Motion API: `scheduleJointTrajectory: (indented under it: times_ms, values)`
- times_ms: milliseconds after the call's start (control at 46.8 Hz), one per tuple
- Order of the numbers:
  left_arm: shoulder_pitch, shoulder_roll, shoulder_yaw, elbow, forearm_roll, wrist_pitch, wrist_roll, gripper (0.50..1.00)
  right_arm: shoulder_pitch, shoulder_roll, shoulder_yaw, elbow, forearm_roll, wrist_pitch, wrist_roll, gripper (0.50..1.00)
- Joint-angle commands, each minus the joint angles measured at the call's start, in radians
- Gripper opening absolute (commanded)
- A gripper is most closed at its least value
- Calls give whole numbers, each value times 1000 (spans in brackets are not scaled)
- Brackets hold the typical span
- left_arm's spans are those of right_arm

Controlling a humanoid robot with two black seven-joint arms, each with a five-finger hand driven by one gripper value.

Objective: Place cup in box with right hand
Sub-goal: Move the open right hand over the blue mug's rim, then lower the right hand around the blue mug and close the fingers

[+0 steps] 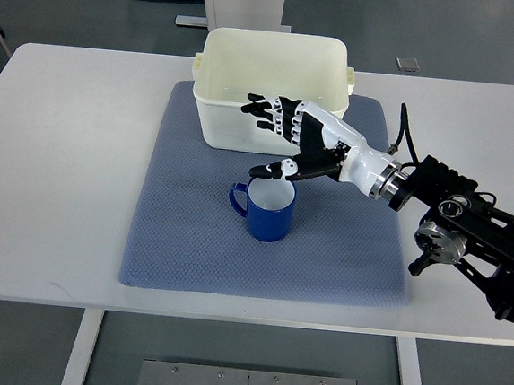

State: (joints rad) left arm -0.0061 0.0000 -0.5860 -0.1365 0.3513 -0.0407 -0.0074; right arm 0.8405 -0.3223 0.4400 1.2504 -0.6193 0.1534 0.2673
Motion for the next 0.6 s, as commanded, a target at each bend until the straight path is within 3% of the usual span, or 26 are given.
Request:
scheduleJointTrajectory:
  times_ms: [0,578]
  values:
    - [0,0,0,0,0,-1,0,1000,-3,2,-10,-3,-13,-2,0,1000]
    - [0,0,0,0,0,1,0,1000,-40,39,-50,-86,-53,-17,0,998]
